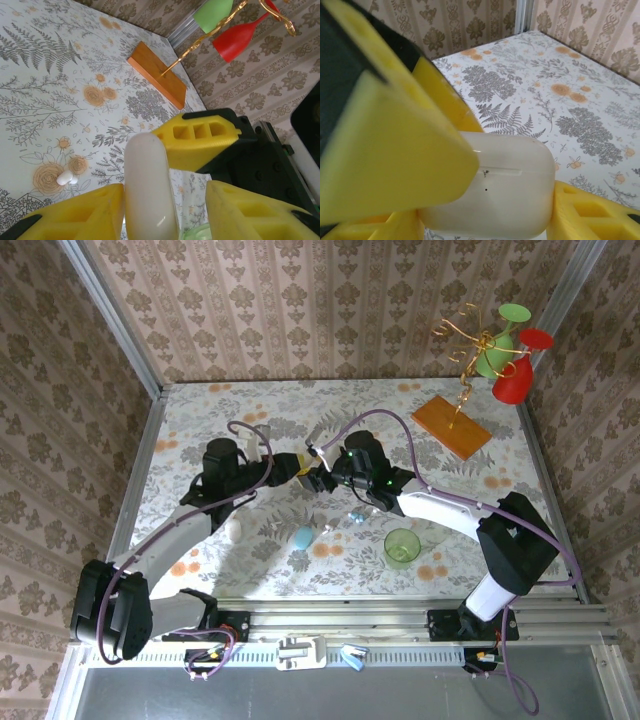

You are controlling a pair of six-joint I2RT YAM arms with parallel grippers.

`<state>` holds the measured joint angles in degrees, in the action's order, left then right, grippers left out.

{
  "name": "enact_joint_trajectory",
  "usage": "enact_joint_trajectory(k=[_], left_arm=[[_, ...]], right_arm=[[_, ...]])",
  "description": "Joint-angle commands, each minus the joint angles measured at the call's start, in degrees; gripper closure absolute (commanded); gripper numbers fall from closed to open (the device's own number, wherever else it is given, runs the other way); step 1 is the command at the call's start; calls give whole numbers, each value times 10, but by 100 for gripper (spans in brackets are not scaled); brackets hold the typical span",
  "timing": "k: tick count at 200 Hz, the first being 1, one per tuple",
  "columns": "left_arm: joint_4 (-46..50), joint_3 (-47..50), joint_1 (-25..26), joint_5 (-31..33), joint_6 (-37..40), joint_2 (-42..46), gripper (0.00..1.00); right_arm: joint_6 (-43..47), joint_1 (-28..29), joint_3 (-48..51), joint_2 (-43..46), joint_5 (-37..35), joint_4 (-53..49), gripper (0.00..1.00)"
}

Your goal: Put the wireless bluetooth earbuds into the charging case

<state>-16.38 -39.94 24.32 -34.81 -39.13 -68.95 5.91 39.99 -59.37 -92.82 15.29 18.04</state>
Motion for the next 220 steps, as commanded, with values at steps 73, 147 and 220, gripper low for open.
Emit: enact_joint_trajectory(k=[73, 147, 220], left_arm=[[-74, -10, 8, -42, -32, -10, 83], [5, -6, -10, -69, 203, 65, 86], [111, -17, 23, -186, 484, 104, 92]], right_arm=[[-7, -5, 12, 26, 0, 38, 43], [17, -55, 27, 107, 194, -89, 6], [36, -125, -65, 146, 398, -301, 16]])
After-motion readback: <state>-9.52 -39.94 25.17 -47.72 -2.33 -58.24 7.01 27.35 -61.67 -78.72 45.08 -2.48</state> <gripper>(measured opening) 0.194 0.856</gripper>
